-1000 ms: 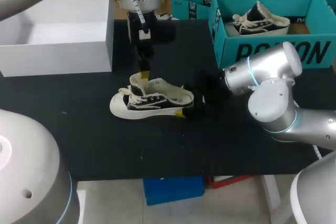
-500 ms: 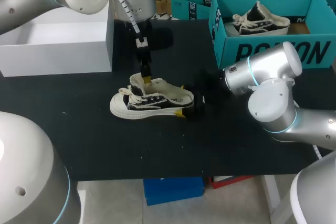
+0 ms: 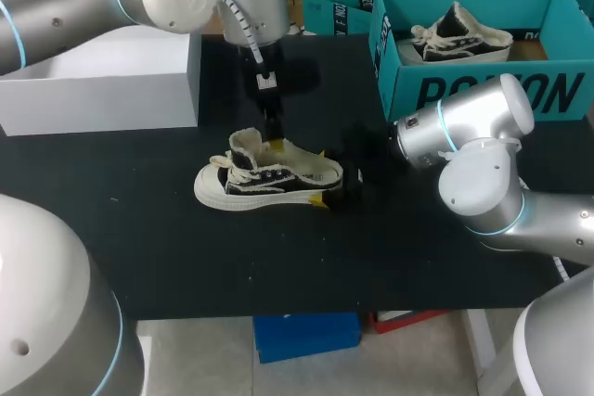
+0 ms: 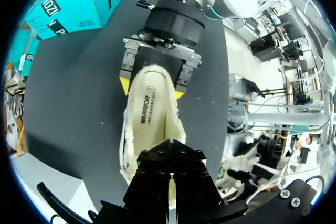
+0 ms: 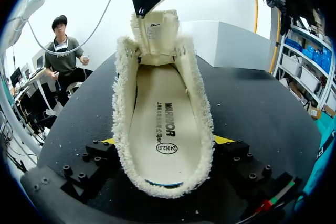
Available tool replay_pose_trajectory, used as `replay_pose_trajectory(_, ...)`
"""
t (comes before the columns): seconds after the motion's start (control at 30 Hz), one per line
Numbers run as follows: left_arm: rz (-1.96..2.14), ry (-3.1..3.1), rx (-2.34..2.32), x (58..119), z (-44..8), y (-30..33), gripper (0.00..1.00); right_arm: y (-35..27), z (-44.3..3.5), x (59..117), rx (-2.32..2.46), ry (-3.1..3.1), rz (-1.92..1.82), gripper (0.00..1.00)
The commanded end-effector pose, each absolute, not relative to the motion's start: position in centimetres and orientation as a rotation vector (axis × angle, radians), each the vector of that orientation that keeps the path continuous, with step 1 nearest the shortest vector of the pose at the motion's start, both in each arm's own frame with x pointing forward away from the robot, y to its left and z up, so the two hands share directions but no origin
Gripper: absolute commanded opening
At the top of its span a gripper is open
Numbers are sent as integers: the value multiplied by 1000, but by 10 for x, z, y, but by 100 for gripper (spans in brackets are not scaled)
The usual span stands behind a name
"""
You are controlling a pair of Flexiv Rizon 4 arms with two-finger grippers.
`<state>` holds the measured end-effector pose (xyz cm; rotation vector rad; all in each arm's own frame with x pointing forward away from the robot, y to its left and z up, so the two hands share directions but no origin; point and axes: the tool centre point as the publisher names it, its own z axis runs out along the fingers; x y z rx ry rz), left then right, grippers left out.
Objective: Take the shoe out of the shoebox, open the shoe tongue, remove and reinsert the insole, then place the shoe into the shoebox
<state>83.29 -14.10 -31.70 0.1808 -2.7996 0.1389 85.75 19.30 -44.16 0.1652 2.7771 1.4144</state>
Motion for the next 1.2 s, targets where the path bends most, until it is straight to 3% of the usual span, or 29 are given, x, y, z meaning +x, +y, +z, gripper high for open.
replay_pose_trajectory(0.03, 139, -2764, 162, 838, -331, -147, 0, 193, -442, 858, 168, 2778, 1412, 0)
replay_pose_trajectory(1.2, 134, -2738, 127, 830, -350, -141, 0, 193, -442, 858, 168, 2778, 1412, 0)
